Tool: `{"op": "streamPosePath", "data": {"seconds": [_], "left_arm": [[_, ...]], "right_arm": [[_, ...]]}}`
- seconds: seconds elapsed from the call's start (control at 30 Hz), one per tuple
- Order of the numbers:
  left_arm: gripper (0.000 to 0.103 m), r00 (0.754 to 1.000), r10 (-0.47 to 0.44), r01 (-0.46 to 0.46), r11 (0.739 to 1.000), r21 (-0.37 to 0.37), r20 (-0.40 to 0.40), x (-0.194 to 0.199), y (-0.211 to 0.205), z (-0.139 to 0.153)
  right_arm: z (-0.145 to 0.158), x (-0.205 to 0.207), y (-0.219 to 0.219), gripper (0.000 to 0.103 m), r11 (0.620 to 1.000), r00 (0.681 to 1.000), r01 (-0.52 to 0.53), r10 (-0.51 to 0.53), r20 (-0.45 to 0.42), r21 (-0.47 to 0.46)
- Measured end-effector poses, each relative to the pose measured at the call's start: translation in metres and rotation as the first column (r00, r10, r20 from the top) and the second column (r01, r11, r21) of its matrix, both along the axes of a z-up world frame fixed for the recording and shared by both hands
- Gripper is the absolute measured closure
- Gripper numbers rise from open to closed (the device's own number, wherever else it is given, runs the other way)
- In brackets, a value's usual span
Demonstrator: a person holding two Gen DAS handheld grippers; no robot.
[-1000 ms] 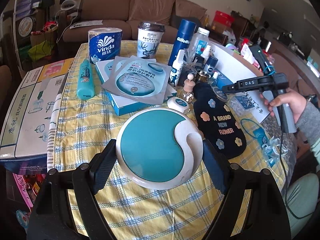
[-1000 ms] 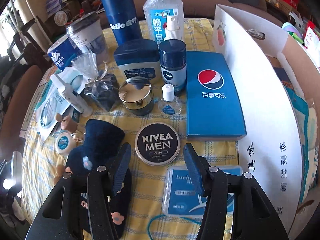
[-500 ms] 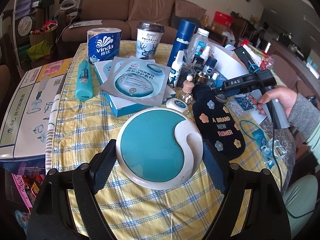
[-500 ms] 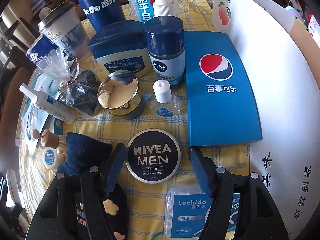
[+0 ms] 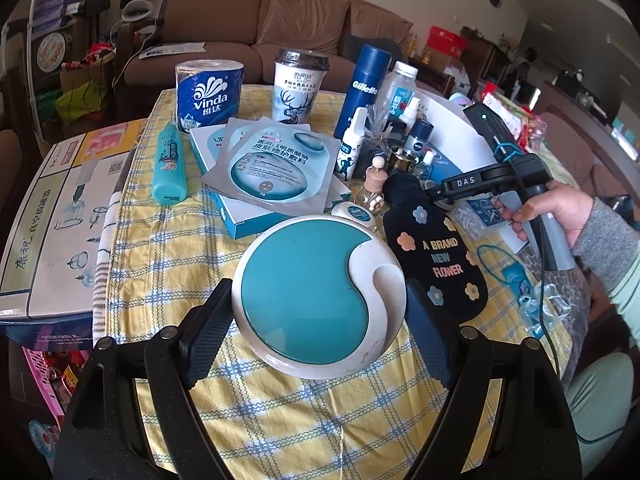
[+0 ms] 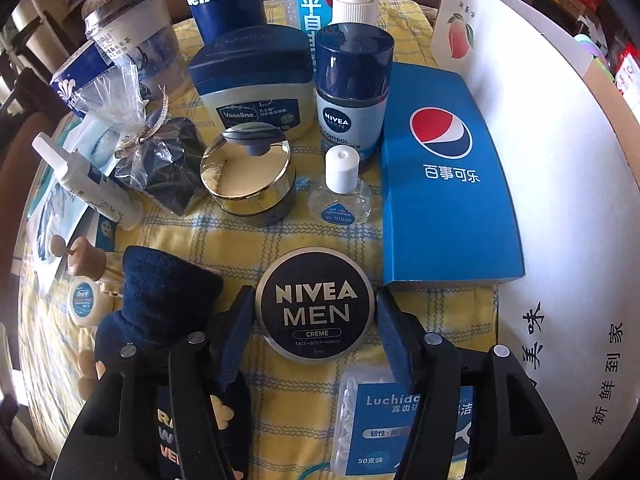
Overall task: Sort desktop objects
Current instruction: 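Grasp the Nivea Men tin with the right tool while the left tool holds the compact, then carry both items over the box and open the left tool to drop the compact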
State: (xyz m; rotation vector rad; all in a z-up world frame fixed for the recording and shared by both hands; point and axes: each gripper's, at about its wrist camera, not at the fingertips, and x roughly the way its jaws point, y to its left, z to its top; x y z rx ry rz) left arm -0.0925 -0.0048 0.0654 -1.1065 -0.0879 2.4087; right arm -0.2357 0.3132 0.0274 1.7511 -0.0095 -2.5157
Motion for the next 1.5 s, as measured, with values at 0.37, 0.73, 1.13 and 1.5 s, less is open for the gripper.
{"op": "streamPosePath", "data": {"seconds": [0.37,0.73,1.13,1.5], "left_arm": [[0.022,0.999,-0.043,0.043,0.999,0.004,0.006,0.001,0.013,0.009],[0.022,0.965,-0.261,0.262,0.964,0.043,-0.036,-0.023,0.169,0.098],[0.022,0.895,-0.443,0.439,0.896,0.071,0.059,-0.063,0.39,0.093],[0.023,0.84,-0.45,0.464,0.885,0.028,0.301,-0.081,0.539,0.037]], "right_arm": [[0.064,0.045,0.019,0.042,0.992,0.993,-0.012,-0.002,-0.117,-0.123],[0.16,0.079,0.099,0.042,0.992,0.974,0.044,-0.069,-0.218,-0.116],[0.16,0.093,0.243,0.042,0.978,0.963,0.208,-0.21,-0.167,-0.031],[0.151,0.127,0.34,0.042,0.953,0.933,0.297,-0.304,-0.192,-0.066]]}}
